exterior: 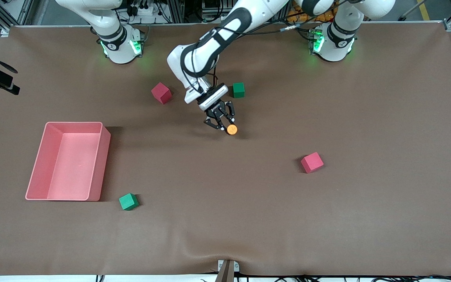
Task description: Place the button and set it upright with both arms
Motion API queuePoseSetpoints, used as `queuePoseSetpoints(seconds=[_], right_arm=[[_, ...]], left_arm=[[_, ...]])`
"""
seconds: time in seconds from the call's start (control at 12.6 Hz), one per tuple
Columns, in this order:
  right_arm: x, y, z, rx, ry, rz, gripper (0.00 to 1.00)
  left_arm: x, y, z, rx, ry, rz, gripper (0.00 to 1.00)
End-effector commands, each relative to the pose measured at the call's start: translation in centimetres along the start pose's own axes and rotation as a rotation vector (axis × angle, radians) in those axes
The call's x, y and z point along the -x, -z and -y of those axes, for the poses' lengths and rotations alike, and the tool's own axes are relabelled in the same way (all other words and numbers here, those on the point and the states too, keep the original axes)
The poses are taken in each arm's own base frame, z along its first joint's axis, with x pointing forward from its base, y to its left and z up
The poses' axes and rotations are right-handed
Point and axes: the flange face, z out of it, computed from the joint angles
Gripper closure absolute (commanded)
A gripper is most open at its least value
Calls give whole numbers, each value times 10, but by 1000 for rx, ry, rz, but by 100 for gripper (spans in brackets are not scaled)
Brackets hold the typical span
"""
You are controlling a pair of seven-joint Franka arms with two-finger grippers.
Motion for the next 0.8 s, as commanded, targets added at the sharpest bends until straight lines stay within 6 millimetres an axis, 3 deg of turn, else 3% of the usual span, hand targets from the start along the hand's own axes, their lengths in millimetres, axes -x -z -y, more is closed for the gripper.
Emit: queuePoseSetpoints(seconds=[0.0,0.16,0.72], right_arm=[[-1,3,-1,-8,0,4,0],[-1,3,-1,-10,-2,3,0],[-1,4,-2,-8,-2,2,0]], left_arm=[[21,3,4,35,77,-102,92],[38,2,10,114,164,-244,87],[57,-5,16,125,199,-251,86]])
